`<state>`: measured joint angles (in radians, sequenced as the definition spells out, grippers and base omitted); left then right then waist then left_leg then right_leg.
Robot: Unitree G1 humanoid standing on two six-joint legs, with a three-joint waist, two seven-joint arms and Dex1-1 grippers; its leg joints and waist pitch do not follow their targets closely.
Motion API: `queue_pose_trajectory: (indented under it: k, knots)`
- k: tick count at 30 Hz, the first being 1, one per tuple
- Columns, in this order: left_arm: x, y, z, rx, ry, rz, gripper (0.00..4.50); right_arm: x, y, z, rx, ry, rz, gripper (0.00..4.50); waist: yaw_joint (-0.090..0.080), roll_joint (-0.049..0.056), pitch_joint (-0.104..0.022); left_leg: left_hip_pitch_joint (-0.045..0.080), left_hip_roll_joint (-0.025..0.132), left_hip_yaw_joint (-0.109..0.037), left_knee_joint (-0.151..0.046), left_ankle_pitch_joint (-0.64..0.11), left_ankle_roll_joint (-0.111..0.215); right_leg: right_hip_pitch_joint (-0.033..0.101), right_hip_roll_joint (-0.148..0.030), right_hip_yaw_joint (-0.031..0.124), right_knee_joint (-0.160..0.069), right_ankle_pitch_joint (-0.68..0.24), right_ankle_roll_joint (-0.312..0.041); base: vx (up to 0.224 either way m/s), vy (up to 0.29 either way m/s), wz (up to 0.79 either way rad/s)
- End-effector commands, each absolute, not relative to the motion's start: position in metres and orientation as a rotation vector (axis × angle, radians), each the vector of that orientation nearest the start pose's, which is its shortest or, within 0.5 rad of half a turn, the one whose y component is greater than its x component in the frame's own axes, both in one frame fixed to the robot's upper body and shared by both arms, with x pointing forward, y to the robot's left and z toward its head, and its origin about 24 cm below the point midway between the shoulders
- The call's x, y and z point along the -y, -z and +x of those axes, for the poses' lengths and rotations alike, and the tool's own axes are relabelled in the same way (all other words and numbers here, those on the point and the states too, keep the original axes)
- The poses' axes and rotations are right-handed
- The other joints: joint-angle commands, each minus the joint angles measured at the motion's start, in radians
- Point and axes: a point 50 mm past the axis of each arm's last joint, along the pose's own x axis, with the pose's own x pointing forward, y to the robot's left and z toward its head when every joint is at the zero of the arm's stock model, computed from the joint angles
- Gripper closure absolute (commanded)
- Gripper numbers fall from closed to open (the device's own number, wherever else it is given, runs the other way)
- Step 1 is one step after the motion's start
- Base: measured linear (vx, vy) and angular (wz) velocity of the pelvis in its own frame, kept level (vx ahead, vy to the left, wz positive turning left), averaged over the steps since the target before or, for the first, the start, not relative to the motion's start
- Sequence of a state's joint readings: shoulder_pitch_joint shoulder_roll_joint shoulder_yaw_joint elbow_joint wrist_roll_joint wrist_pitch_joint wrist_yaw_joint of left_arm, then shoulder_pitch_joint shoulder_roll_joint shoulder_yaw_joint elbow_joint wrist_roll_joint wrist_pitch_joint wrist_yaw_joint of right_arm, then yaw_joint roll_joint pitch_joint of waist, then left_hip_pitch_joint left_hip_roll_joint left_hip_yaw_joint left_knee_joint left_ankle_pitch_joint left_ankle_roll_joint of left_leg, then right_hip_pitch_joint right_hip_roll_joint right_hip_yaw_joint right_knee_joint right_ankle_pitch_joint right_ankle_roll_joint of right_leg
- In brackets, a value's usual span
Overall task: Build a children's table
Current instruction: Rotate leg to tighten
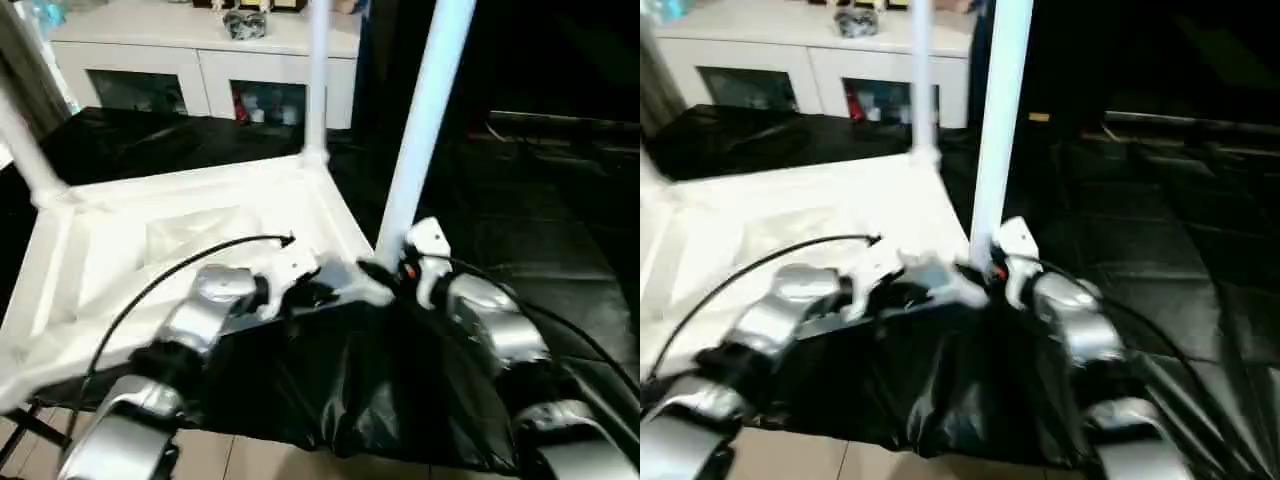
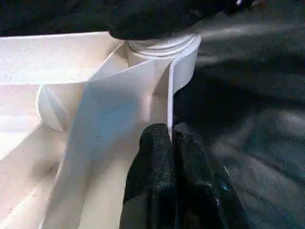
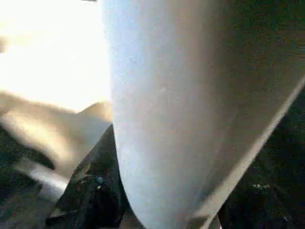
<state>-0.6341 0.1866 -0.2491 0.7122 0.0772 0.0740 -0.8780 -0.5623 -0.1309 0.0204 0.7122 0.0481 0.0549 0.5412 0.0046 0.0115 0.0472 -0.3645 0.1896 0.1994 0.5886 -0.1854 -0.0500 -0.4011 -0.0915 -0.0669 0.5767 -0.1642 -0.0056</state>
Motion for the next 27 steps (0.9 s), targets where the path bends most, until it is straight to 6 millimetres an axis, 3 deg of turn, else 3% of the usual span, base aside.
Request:
queue_pose_trajectory:
  k: [1, 5, 6, 7, 9, 16, 21, 27]
  knots:
    - [-0.064, -0.055, 0.339, -0.274, 1.054, 0.339, 4.50, 0.087, -0.009, 0.326, -0.363, -0.687, -0.035, 2.50, -0.005, -0.004, -0.050, 0.025, 0.034, -0.032, -0.078, -0.421, -0.006, 0.017, -0.054, 0.028, -0.102, -0.568, -0.126, 0.000, 0.000, 0.00]
    - [-0.059, -0.055, 0.338, -0.261, 1.052, 0.350, 4.50, 0.074, -0.014, 0.325, -0.299, -0.724, -0.032, 2.50, -0.005, -0.002, -0.050, 0.023, 0.035, -0.033, -0.080, -0.438, 0.004, 0.015, -0.055, 0.028, -0.104, -0.563, -0.122, 0.000, 0.000, 0.00]
    - [-0.059, -0.054, 0.338, -0.261, 1.056, 0.351, 4.50, 0.073, -0.015, 0.325, -0.295, -0.730, -0.018, 2.16, -0.006, -0.002, -0.049, 0.022, 0.035, -0.033, -0.080, -0.440, 0.005, 0.016, -0.054, 0.028, -0.104, -0.563, -0.122, 0.000, 0.000, 0.00]
    - [-0.059, -0.054, 0.336, -0.260, 1.069, 0.353, 4.50, 0.075, -0.017, 0.325, -0.291, -0.742, 0.034, 1.81, -0.005, -0.003, -0.050, 0.022, 0.034, -0.033, -0.080, -0.442, 0.008, 0.016, -0.054, 0.028, -0.104, -0.561, -0.124, 0.000, 0.000, 0.00]
    - [-0.063, -0.053, 0.335, -0.258, 1.077, 0.354, 4.50, 0.079, -0.019, 0.326, -0.289, -0.757, 0.046, 1.77, -0.004, -0.003, -0.050, 0.018, 0.035, -0.032, -0.081, -0.431, 0.012, 0.018, -0.055, 0.030, -0.101, -0.543, -0.129, 0.000, 0.000, 0.00]
    - [-0.075, -0.052, 0.330, -0.255, 1.161, 0.360, 4.50, 0.101, -0.027, 0.325, -0.281, -0.883, -0.033, 0.98, 0.003, -0.004, -0.055, 0.010, 0.039, -0.028, -0.082, -0.370, 0.029, 0.029, -0.056, 0.036, -0.087, -0.434, -0.171, 0.000, 0.000, 0.00]
    - [-0.089, -0.054, 0.327, -0.267, 1.213, 0.366, 4.50, 0.122, -0.032, 0.313, -0.305, -1.082, -0.100, 0.98, 0.008, -0.004, -0.060, 0.005, 0.042, -0.022, -0.077, -0.302, 0.059, 0.038, -0.055, 0.040, -0.072, -0.309, -0.217, 0.000, 0.000, 0.00]
    - [-0.107, -0.052, 0.318, -0.325, 1.345, 0.394, 4.50, 0.143, -0.037, 0.301, -0.348, -1.244, -0.162, 0.98, 0.030, -0.001, -0.066, 0.003, 0.049, -0.015, -0.070, -0.195, 0.092, 0.046, -0.052, 0.036, -0.049, -0.166, -0.268, 0.000, 0.000, 0.00]
